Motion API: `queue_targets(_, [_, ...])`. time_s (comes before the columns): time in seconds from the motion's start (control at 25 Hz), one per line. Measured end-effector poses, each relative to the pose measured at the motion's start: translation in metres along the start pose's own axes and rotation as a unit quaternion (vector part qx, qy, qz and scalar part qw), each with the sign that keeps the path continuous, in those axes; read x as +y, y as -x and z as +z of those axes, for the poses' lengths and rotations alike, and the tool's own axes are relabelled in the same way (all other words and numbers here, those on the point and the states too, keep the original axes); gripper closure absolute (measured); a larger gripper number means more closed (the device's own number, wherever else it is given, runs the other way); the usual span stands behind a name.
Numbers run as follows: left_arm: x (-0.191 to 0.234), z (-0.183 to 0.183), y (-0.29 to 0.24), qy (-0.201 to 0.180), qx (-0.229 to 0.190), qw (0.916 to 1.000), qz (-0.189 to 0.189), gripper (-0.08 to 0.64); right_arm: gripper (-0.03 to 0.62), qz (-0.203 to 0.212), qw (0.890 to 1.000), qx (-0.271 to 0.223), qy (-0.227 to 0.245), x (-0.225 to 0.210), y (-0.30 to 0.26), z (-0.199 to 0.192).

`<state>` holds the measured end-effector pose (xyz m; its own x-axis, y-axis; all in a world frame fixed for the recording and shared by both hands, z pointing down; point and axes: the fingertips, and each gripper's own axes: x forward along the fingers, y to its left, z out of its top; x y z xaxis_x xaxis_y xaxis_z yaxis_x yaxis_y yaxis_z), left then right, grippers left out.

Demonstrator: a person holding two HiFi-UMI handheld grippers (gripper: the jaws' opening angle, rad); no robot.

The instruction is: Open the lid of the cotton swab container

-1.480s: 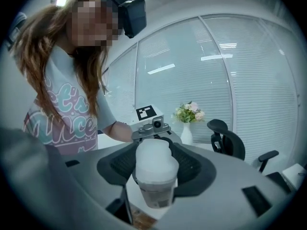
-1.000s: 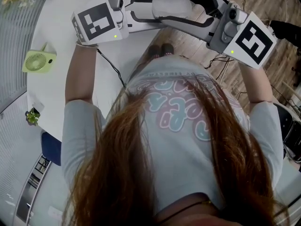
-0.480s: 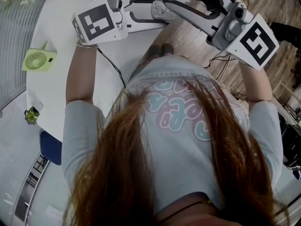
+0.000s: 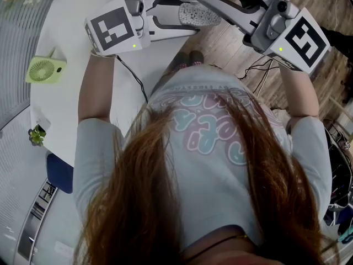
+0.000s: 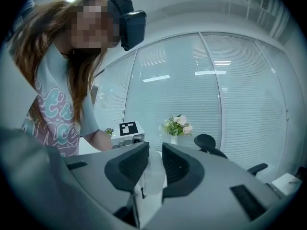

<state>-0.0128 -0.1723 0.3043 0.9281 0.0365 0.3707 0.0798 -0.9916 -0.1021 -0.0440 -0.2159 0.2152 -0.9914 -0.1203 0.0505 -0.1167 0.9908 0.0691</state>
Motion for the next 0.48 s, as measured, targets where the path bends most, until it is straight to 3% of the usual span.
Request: queue_targets(0.48, [-0.0080, 0.0098, -0.0017, 0.001, -0.022, 0.9998, -0.004, 0.371, 0.512, -0.007, 1.000, -0.003, -0.030, -0.0098, 0.0008, -0.0054])
